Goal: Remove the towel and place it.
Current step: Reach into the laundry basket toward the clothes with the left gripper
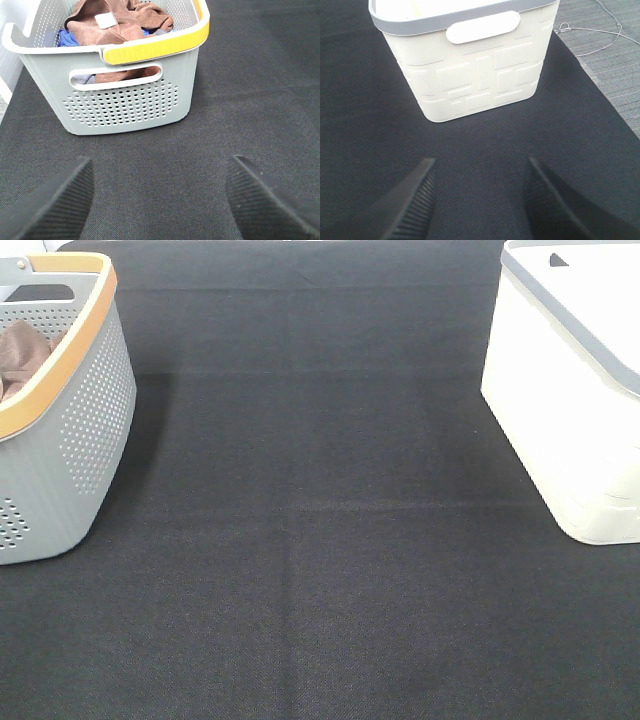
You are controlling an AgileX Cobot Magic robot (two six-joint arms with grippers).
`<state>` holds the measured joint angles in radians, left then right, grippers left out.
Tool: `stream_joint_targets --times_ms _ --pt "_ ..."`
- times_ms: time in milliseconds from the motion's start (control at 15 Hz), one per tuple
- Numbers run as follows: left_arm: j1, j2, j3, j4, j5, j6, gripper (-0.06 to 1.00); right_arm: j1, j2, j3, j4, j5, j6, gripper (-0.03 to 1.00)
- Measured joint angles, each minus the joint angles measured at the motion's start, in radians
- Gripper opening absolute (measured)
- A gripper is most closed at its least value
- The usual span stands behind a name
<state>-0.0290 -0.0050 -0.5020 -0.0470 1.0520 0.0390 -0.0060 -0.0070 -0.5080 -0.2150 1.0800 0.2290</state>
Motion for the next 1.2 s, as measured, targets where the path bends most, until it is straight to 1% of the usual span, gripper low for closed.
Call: stream_joint_targets --times_ms 1200 --pt "0.000 0.000 0.000 0.000 0.000 0.000 0.71 0.000 0.000 0.000 0.000 0.000 0.000 0.51"
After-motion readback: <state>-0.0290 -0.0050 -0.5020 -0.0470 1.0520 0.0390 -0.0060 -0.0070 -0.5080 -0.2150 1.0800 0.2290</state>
